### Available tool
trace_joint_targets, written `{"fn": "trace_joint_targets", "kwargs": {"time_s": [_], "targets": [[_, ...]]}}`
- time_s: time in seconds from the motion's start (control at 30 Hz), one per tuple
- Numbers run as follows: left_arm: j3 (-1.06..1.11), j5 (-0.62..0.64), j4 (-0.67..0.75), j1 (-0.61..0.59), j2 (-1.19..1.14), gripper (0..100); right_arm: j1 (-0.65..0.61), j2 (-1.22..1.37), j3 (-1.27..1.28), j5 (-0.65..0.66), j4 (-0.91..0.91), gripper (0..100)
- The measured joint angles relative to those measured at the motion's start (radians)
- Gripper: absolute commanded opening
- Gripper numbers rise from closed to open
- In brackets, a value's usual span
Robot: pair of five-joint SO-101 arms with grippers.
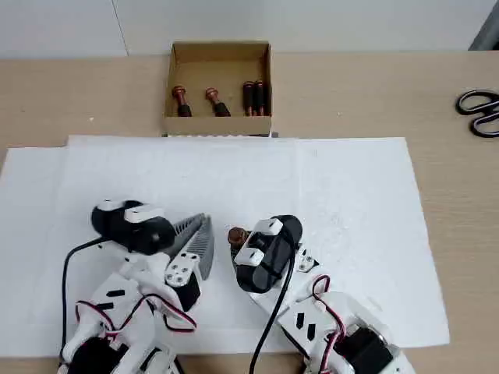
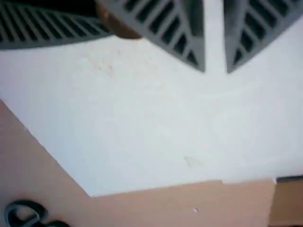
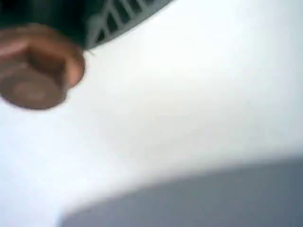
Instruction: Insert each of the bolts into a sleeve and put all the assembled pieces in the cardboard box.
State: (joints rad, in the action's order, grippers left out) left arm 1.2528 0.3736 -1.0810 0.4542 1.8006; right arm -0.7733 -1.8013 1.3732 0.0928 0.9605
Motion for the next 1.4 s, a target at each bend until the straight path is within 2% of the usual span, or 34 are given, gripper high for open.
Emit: {"fn": "trace_joint_targets", "kwargs": {"time_s": [0.13, 0.3, 0.5, 0.67, 0.87, 1.0, 1.4], "targets": [[0.0, 0.0, 0.003, -0.046, 0.0, 1, 0.0, 0.0, 0.0, 0.0, 0.0, 0.4], [0.009, 0.0, -0.012, -0.184, 0.0, 1, 0.023, -0.002, 0.006, 0.0, 0.0, 0.4], [0.084, -0.101, -0.087, -0.341, 0.0, 1, 0.189, -0.002, 0.049, -0.006, 0.0, 0.4], [0.187, -0.155, -0.075, -0.43, 0.0, 1, 0.288, -0.002, 0.051, -0.098, 0.0, 0.4], [0.381, -0.163, 0.029, -0.448, -0.003, 1, 0.385, -0.002, 0.051, -0.126, 0.0, 0.4], [0.422, -0.163, 0.132, -0.45, -0.003, 1, 0.445, -0.002, 0.051, -0.127, 0.0, 0.4], [0.427, -0.209, 0.164, -0.443, -0.003, 1, 0.497, 0.002, 0.017, -0.127, -0.034, 0.4]]}}
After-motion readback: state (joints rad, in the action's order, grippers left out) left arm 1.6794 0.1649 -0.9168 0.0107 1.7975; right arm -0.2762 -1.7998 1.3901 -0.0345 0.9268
